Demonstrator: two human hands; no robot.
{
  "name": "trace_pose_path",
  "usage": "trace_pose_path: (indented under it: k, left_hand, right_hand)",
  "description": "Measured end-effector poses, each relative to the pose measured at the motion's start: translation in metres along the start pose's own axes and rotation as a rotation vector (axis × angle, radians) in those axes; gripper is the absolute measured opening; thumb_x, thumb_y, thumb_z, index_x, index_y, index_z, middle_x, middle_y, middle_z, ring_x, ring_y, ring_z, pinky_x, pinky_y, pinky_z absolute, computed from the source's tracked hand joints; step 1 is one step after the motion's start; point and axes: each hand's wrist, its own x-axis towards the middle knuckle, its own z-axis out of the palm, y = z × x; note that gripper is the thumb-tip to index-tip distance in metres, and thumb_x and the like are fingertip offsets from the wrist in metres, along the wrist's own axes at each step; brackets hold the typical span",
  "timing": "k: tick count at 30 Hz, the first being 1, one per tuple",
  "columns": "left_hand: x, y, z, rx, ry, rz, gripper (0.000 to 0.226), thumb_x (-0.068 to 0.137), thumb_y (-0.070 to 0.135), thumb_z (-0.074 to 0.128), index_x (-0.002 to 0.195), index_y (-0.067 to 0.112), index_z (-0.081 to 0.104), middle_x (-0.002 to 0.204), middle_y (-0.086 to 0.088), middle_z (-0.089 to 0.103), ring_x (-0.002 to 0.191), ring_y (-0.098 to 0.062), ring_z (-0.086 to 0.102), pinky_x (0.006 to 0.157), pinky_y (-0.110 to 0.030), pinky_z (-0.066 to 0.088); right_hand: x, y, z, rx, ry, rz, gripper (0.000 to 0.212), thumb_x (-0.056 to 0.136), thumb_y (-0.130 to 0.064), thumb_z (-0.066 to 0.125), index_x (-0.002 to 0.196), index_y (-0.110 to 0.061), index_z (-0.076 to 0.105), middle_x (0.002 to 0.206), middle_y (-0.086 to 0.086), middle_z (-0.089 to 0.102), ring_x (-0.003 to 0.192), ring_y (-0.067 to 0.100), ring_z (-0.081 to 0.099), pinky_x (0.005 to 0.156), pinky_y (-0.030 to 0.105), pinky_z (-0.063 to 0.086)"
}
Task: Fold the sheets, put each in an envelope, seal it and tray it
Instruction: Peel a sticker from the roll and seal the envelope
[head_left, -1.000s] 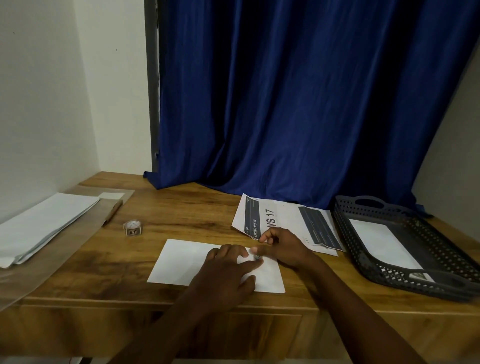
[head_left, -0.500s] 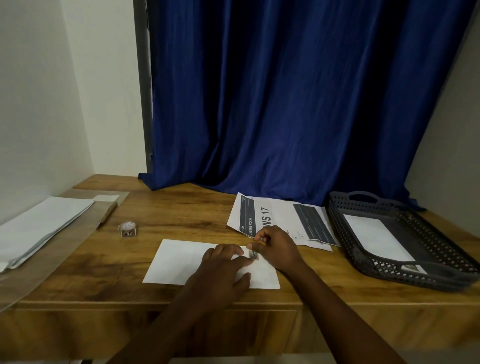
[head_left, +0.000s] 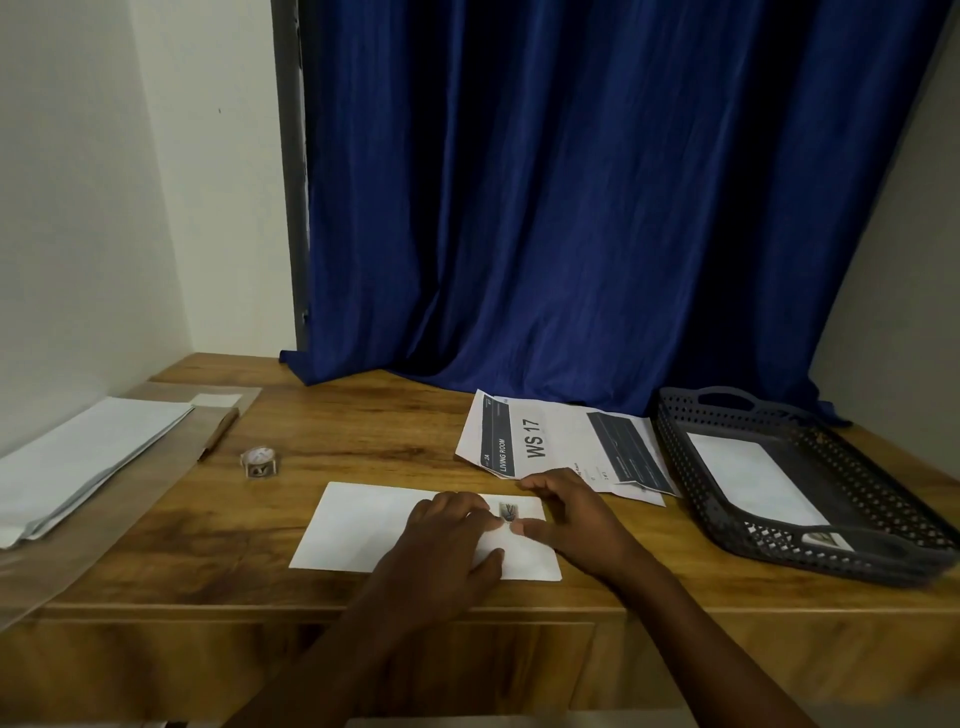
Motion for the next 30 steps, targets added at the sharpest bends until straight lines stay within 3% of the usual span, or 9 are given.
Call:
trace_pose_path:
  k: [3, 7, 13, 15, 17, 19, 23, 27, 30]
  left_hand:
    - [-0.001, 0.001, -0.001, -0.011, 0.001, -0.007, 0.053, 0.095, 0.060, 0.046, 0.140, 0.033, 0.049, 0.150, 0.012, 0.044, 0.134, -0.007, 0.038, 0.114, -0.029, 0.031]
    - [-0.003, 0.001, -0.002, -0.078, 0.049, -0.082, 0.068, 0.090, 0.064, 0.054, 0.147, 0.032, 0.036, 0.154, 0.010, 0.037, 0.137, -0.009, 0.037, 0.111, -0.026, 0.034]
    - [-0.002, 0.004, -0.005, -0.112, 0.049, -0.128, 0.094, 0.085, 0.068, 0.057, 0.157, 0.030, 0.011, 0.164, 0.006, 0.020, 0.147, -0.016, 0.026, 0.119, -0.036, 0.034]
    - [-0.004, 0.006, -0.009, -0.115, 0.056, -0.124, 0.097, 0.086, 0.067, 0.058, 0.157, 0.029, 0.005, 0.166, 0.004, 0.013, 0.150, -0.017, 0.020, 0.121, -0.036, 0.030]
    - [-0.006, 0.008, -0.012, -0.106, 0.042, -0.144, 0.100, 0.088, 0.066, 0.058, 0.159, 0.027, -0.001, 0.169, 0.003, 0.003, 0.154, -0.020, 0.010, 0.124, -0.037, 0.023]
    - [-0.006, 0.010, -0.012, -0.099, 0.013, -0.181, 0.104, 0.088, 0.067, 0.058, 0.159, 0.026, -0.006, 0.169, 0.004, -0.006, 0.156, -0.022, 0.002, 0.126, -0.038, 0.018]
    - [-0.005, 0.009, -0.011, -0.155, 0.016, -0.208, 0.110, 0.083, 0.069, 0.063, 0.157, 0.030, -0.010, 0.168, 0.008, -0.009, 0.155, -0.020, 0.000, 0.126, -0.039, 0.018]
    - [-0.007, 0.010, -0.011, -0.163, 0.025, -0.224, 0.113, 0.080, 0.070, 0.065, 0.156, 0.032, -0.010, 0.168, 0.009, -0.008, 0.155, -0.020, 0.004, 0.125, -0.038, 0.021]
    - [-0.008, 0.009, -0.009, -0.142, 0.061, -0.198, 0.112, 0.079, 0.072, 0.064, 0.156, 0.034, -0.007, 0.168, 0.009, -0.005, 0.155, -0.019, 0.007, 0.125, -0.037, 0.020]
  right_hand:
    - [-0.007, -0.001, -0.005, 0.130, -0.037, 0.032, 0.060, 0.077, -0.050, 0.082, 0.131, -0.040, 0.057, 0.125, -0.031, 0.050, 0.112, -0.007, 0.051, 0.084, 0.007, 0.044]
    - [-0.003, -0.009, -0.012, 0.263, -0.049, 0.103, 0.030, 0.096, -0.045, 0.063, 0.126, -0.039, 0.062, 0.127, -0.025, 0.059, 0.114, 0.001, 0.057, 0.089, 0.015, 0.047]
    - [0.032, -0.031, -0.021, 0.003, -0.219, 0.084, 0.031, 0.104, -0.038, 0.050, 0.133, -0.032, 0.060, 0.147, -0.009, 0.049, 0.131, 0.016, 0.049, 0.104, 0.030, 0.042]
    - [0.044, -0.040, -0.018, -0.042, -0.281, 0.064, 0.026, 0.102, -0.034, 0.055, 0.125, -0.031, 0.066, 0.144, -0.004, 0.055, 0.127, 0.017, 0.053, 0.109, 0.033, 0.042]
    - [0.052, -0.053, -0.016, -0.077, -0.338, 0.043, 0.025, 0.100, -0.031, 0.060, 0.122, -0.024, 0.069, 0.134, 0.002, 0.063, 0.113, 0.015, 0.057, 0.102, 0.028, 0.042]
    - [0.060, -0.065, -0.015, -0.119, -0.391, 0.018, 0.029, 0.099, -0.034, 0.062, 0.119, -0.016, 0.071, 0.124, 0.006, 0.069, 0.104, 0.015, 0.059, 0.097, 0.029, 0.045]
    - [0.072, -0.077, -0.015, -0.193, -0.479, 0.043, 0.044, 0.092, -0.047, 0.067, 0.112, -0.009, 0.073, 0.111, 0.013, 0.071, 0.106, 0.027, 0.065, 0.100, 0.042, 0.050]
    - [0.077, -0.081, -0.019, -0.224, -0.583, 0.059, 0.068, 0.066, -0.072, 0.073, 0.109, -0.019, 0.075, 0.107, 0.000, 0.074, 0.105, 0.020, 0.066, 0.105, 0.045, 0.052]
    - [0.082, -0.080, -0.020, -0.194, -0.635, 0.098, 0.068, 0.057, -0.072, 0.077, 0.103, -0.021, 0.076, 0.104, -0.004, 0.075, 0.108, 0.020, 0.067, 0.106, 0.046, 0.050]
